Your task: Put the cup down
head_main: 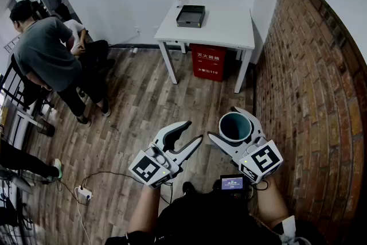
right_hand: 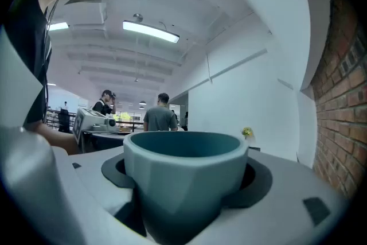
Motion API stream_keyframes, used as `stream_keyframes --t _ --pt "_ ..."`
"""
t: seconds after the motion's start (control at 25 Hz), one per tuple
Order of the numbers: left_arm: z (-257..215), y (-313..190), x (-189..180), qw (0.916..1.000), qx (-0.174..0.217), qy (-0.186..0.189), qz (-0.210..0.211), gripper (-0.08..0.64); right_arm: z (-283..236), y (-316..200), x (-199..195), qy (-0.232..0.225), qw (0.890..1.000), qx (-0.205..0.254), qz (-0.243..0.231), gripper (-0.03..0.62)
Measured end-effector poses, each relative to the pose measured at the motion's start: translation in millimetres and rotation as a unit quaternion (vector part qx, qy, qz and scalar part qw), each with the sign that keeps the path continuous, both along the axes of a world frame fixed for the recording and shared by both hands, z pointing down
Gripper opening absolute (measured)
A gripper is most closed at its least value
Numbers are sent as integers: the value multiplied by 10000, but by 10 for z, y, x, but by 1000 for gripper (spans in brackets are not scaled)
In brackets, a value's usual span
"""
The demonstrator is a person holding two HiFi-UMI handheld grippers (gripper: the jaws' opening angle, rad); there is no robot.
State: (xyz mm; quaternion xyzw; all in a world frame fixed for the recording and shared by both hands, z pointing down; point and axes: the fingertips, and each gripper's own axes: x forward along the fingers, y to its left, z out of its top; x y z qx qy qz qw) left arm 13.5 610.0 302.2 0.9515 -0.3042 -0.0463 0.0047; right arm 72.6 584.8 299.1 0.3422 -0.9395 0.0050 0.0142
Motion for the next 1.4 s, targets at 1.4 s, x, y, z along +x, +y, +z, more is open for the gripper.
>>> stream_keyframes --t 1.4 --pt "13 -182 -460 9998 60 146 75 187 51 -153 -426 26 9999 -98 7 405"
